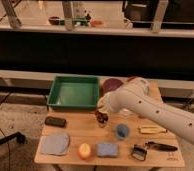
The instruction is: Place grapes in metal cup
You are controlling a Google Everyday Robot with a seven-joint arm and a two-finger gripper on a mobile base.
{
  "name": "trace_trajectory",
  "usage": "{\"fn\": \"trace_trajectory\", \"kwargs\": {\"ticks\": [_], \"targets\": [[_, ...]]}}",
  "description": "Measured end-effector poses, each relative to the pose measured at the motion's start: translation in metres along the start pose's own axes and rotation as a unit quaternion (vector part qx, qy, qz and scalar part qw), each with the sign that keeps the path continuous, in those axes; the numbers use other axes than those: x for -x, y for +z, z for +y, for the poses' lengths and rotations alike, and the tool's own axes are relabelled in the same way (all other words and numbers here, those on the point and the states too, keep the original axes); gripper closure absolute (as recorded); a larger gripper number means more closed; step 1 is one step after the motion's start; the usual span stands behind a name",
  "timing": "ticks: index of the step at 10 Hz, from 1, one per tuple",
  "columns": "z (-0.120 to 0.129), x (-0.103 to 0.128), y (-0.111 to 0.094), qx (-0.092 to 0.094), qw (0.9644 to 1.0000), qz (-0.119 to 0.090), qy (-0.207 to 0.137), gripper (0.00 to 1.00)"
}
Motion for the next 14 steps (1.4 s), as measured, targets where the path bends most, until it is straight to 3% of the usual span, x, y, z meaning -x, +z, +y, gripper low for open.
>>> {"fn": "trace_trajectory", "kwargs": {"ticks": [7,12,14], "targets": [[0.003,-0.011,0.025,0.049,0.9987,-0.01,-0.005,0.86],[0.001,0.002,0.047,0.077,0.9966,-0.027,-0.013,0.85],[0.001,-0.001,0.046,0.077,0.9967,-0.024,-0.012,0.76]]}}
